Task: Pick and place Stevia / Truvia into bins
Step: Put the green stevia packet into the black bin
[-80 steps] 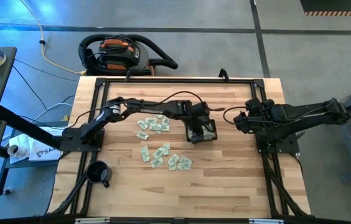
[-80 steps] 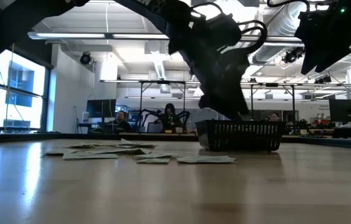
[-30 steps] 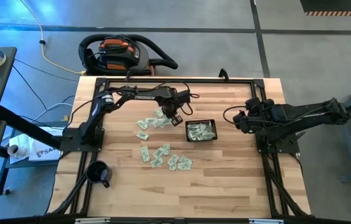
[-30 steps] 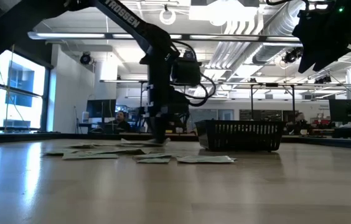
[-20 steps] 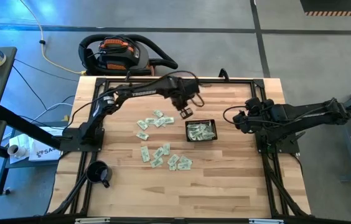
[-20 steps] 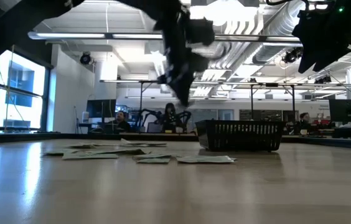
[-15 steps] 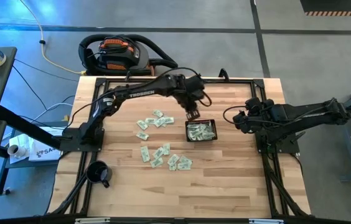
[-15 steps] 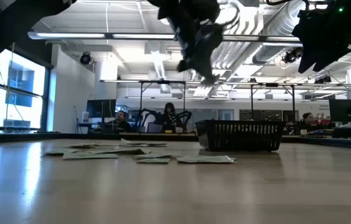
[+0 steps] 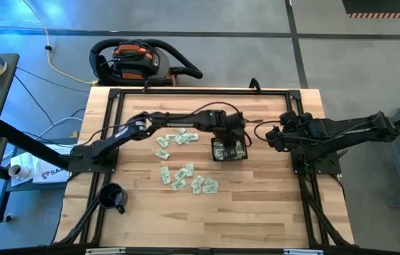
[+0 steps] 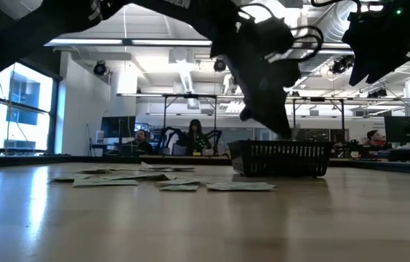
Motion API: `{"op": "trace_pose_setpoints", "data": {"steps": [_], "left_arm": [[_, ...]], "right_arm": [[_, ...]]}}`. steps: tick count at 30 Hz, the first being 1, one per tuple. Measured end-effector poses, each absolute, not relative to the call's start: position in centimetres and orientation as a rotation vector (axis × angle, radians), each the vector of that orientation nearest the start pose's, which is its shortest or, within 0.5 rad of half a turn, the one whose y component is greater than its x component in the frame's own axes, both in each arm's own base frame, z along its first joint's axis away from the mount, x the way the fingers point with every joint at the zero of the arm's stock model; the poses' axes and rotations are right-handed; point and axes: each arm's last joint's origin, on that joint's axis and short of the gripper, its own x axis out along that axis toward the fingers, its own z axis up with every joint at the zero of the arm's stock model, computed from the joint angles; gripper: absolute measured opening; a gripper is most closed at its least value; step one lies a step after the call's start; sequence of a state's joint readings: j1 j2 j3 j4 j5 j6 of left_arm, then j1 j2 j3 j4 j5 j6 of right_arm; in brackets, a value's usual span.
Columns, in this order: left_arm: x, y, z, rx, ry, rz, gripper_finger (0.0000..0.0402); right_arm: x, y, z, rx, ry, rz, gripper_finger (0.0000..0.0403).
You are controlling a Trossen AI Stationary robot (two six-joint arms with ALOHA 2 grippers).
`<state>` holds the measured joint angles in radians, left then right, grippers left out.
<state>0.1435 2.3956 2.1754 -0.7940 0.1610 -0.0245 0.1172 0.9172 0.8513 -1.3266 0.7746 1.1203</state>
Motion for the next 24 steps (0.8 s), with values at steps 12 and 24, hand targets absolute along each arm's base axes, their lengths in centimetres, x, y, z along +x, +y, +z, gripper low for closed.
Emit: {"op": "trace_pose_setpoints", "data": {"steps": [12, 24], "left_arm": [[51.8, 5.9, 20.0, -0.172, 0.984, -0.029, 0.0143], [48.0, 6.3, 25.3, 0.019, 1.243, 0.128, 0.0247]], "right_arm": [[12.5, -0.6, 27.0, 0.329, 0.784, -1.123, 0.0249], [12.4, -0.6, 26.1, 0.301, 0.798, -1.137, 0.0249]]}}
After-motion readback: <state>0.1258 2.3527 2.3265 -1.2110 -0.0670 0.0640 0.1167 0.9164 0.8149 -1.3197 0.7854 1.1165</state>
